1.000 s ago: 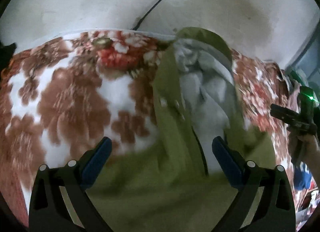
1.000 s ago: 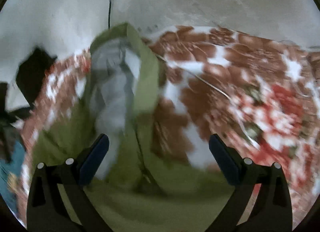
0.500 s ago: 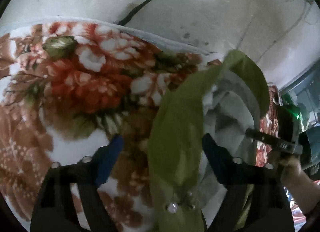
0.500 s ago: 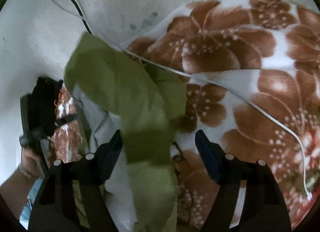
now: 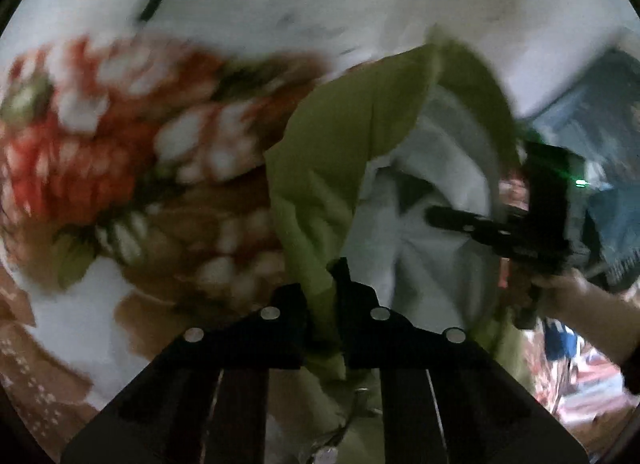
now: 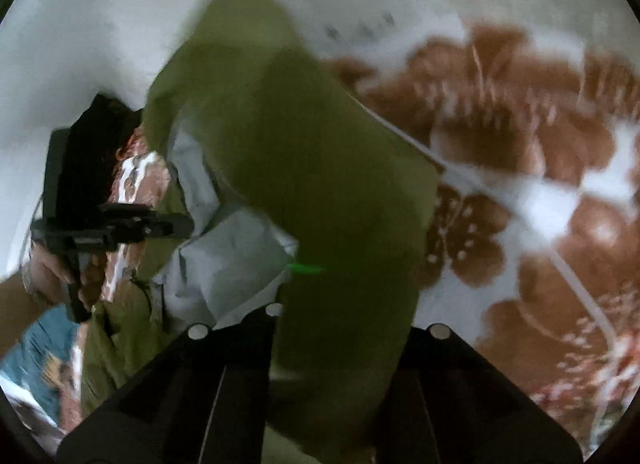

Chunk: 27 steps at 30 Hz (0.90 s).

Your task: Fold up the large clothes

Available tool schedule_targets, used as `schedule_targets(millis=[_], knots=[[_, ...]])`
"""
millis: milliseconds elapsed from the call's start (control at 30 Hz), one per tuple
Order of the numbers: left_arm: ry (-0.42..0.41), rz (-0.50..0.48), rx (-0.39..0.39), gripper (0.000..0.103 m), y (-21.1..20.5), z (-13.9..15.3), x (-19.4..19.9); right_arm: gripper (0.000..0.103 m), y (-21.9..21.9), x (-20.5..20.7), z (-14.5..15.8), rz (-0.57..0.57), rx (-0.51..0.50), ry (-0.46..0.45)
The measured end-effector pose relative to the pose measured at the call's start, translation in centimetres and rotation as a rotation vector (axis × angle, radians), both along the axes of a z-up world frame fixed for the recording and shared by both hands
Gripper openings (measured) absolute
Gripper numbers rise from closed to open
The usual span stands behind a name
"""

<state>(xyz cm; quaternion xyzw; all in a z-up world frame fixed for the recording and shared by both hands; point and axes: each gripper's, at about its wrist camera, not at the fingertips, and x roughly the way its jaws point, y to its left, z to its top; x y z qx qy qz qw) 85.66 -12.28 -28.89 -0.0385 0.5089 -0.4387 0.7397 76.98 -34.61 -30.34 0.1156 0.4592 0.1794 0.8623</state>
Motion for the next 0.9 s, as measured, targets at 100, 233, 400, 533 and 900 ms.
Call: schedule_targets(millis=[100, 233, 400, 533, 900], knots=[[-0.062, -0.037, -0.040, 0.009, 0.6, 4.2, -3.0, 0.004, 1.3, -3.0, 3.8, 0.054, -0.079, -0.115], [-0.115, -0.076, -0.065, 0.007, 1.5, 8.7, -7.5, 0.004, 3.2, -8.2, 8.8, 0.098, -0.194, -0.253], [-0.154, -0.123, -0.038, 0.007, 3.4, 12.3, -13.9, 0.004, 5.1, -14.0, 12.4, 0.154, -0.248, -0.338], [-0.186, -0.142, -0.027, 0.007, 5.6, 13.8, -19.1, 0.004, 6.7, -18.6, 13.8, 0.201, -0.298, -0.383], [-0.184, -0.175, 0.075, 0.007, 8.0, 9.7, -29.5, 0.004, 12.5, -30.5, 9.3, 0.376, -0.558, -0.457]])
